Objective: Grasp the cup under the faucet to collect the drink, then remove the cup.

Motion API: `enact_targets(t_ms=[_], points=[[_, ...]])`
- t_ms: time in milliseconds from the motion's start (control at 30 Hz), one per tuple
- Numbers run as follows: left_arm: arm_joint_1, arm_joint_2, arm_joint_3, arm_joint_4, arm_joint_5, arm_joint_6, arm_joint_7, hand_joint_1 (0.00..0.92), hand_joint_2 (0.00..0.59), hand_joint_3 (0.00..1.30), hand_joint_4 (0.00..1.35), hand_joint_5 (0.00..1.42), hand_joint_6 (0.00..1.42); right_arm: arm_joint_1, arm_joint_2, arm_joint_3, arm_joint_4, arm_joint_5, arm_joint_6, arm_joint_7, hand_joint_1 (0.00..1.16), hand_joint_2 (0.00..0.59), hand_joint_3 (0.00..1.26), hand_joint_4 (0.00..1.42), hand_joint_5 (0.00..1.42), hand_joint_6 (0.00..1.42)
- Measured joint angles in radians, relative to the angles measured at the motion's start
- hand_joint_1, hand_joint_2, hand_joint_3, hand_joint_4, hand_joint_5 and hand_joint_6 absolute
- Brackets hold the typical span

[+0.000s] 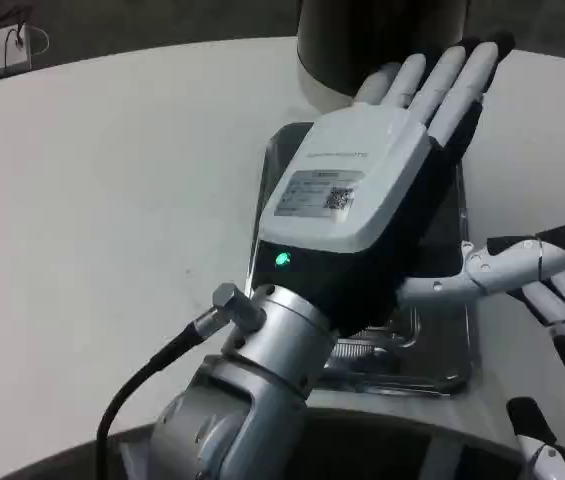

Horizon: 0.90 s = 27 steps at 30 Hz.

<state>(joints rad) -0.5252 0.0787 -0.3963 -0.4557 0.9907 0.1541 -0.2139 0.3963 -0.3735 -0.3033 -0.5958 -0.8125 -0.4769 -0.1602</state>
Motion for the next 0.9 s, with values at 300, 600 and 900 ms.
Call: enact_targets(t_ms=[300,600,900], points=[[-0.016,0.0,0.0,0.016,-0.001,0.0,-0.006,0.0,0.132,0.0,0.0,0.0,0.0,-0.06,0.005,0.062,0.026,0.091,0.061,0.081,0.26,0.423,0.08,0.07,0.16,0.25],[-0.023,0.0,0.0,0.022,0.0,0.0,-0.01,0.0,0.132,0.0,0.0,0.0,0.0,-0.132,0.017,0.117,0.049,0.152,0.123,0.129,0.26,0.383,0.06,0.06,0.16,0.25],[-0.033,0.0,0.0,0.024,0.0,0.001,-0.025,0.0,0.132,0.0,0.0,0.0,0.0,-0.187,0.031,0.158,0.078,0.193,0.174,0.145,0.31,0.34,0.04,0.06,0.14,0.25]])
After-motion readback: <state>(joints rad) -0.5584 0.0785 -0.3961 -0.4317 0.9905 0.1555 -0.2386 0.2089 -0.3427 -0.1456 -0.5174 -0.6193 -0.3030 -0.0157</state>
